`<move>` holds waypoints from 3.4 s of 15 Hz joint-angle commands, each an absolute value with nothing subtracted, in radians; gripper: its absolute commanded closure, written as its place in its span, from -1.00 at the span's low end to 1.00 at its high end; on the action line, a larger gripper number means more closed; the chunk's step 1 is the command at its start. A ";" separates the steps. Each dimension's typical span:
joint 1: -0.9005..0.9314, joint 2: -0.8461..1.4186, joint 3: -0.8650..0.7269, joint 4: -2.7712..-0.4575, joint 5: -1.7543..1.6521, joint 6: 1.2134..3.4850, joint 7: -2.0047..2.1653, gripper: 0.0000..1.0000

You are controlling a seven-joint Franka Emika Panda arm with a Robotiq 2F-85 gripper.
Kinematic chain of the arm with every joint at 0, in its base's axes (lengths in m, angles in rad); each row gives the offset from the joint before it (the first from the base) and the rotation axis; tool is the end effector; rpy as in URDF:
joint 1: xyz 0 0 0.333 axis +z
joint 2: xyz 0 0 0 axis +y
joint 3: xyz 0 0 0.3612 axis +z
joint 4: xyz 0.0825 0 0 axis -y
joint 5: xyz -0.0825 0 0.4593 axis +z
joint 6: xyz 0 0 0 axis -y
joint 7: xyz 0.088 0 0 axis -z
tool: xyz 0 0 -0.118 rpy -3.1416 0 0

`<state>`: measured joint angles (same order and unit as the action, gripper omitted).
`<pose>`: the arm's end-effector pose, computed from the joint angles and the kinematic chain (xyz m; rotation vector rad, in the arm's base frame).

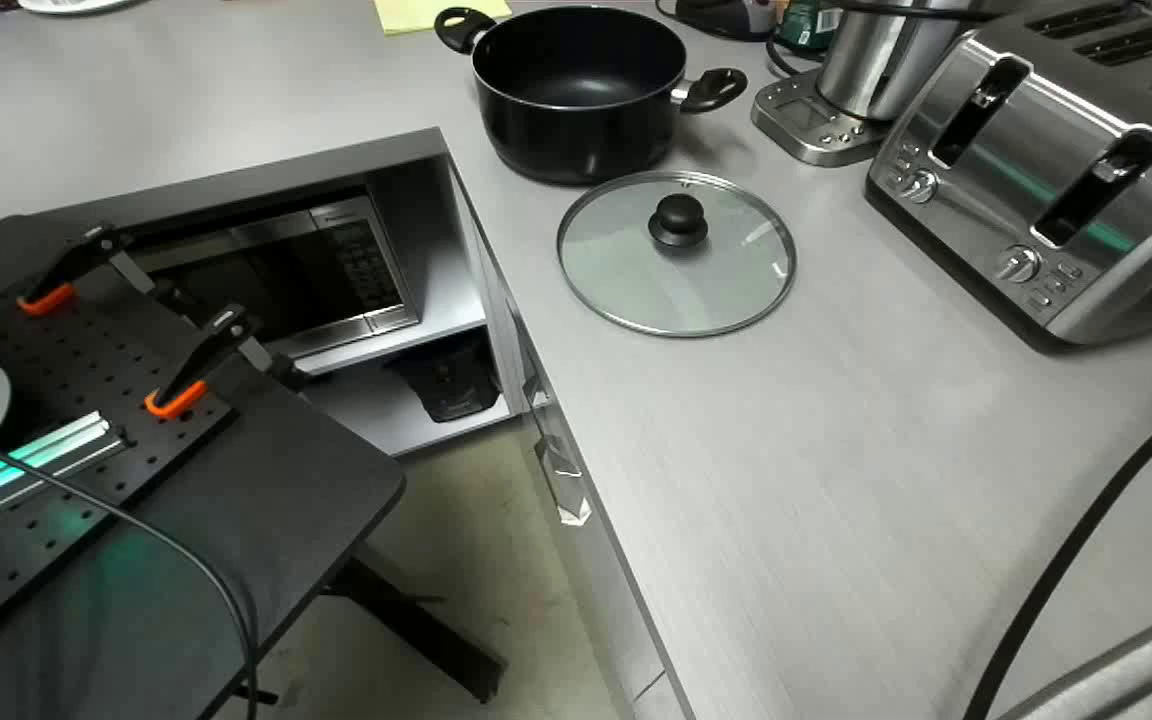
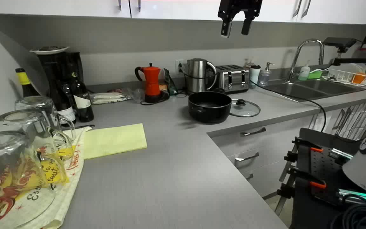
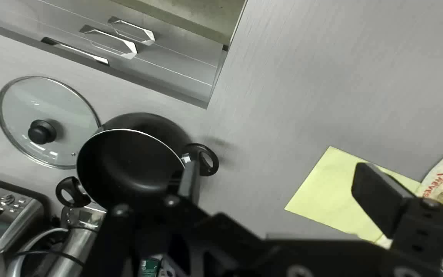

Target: Put the lid on the pot

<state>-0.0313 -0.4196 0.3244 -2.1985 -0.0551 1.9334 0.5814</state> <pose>0.4797 0.1584 0.5681 2.9839 -0.4354 0.2984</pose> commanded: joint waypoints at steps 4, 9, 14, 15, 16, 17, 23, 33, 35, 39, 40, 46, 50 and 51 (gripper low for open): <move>0.003 -0.403 0.292 -2.192 -0.068 1.930 0.590 -1.00; -0.003 -0.361 0.258 -2.185 -0.065 1.928 0.577 -1.00; -0.025 -0.299 0.176 -2.182 -0.056 1.926 0.547 -1.00; -0.032 -0.286 0.155 -2.183 -0.053 1.927 0.539 -1.00; -0.038 -0.275 0.136 -2.184 -0.051 1.930 0.534 -1.00; -0.045 -0.262 0.117 -2.187 -0.051 1.933 0.528 -1.00; -0.087 -0.158 0.017 -2.174 -0.038 1.951 0.484 -1.00; -0.172 0.106 -0.148 -2.080 0.073 2.017 0.264 -1.00; -0.194 0.160 -0.172 -2.044 0.100 2.013 0.236 -1.00; -0.235 0.261 -0.209 -1.969 0.135 2.016 0.227 -1.00; -0.244 0.287 -0.216 -1.947 0.139 2.013 0.233 -1.00; -0.282 0.405 -0.248 -1.857 0.140 2.028 0.271 -1.00; -0.304 0.471 -0.263 -1.810 0.148 2.048 0.299 -1.00; -0.308 0.484 -0.267 -1.801 0.150 2.057 0.310 -1.00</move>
<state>-0.2975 0.4268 -0.2552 -1.8594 0.1213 2.0463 0.2787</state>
